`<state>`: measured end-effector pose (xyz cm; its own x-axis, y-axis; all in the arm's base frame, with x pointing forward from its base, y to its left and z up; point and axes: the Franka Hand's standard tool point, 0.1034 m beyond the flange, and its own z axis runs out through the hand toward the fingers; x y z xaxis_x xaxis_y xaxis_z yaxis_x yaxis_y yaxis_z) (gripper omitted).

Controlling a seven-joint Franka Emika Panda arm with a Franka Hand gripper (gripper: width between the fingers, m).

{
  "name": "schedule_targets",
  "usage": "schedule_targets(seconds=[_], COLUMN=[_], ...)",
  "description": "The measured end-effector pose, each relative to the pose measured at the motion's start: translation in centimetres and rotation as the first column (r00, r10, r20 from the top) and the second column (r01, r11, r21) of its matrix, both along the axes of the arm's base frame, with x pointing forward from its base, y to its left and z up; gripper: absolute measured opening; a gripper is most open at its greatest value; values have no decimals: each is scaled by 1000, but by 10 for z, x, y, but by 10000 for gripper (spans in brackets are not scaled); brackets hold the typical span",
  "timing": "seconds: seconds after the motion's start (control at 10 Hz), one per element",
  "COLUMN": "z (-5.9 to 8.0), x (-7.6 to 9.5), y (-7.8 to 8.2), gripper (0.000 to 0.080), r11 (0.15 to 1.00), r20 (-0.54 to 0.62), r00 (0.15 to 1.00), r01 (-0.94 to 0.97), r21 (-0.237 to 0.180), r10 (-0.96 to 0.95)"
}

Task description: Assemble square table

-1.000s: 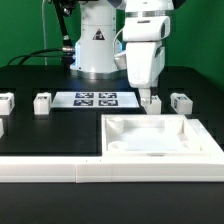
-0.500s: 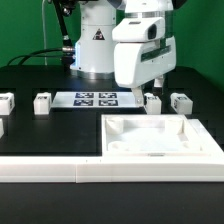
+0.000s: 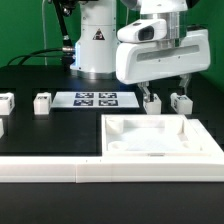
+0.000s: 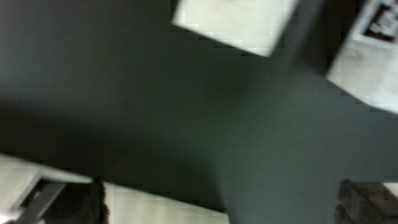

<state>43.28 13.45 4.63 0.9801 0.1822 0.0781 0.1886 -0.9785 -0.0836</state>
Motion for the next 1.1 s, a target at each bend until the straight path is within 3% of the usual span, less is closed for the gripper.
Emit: schedule_targets(seconds=[0.1,0.4,0.7,1.1], z=[-1,-1,-3,-5], x=[-2,-4,-24,-27], y=[10,12,54,54], gripper=[649,649,649,649], r11=[995,974,985,988], r20=[-14,-30,-41,-74], r00=[995,974,985,985], r01=[99,223,171,157], r21=[12,24,22,9], r10=[-99,-222,-170,-156])
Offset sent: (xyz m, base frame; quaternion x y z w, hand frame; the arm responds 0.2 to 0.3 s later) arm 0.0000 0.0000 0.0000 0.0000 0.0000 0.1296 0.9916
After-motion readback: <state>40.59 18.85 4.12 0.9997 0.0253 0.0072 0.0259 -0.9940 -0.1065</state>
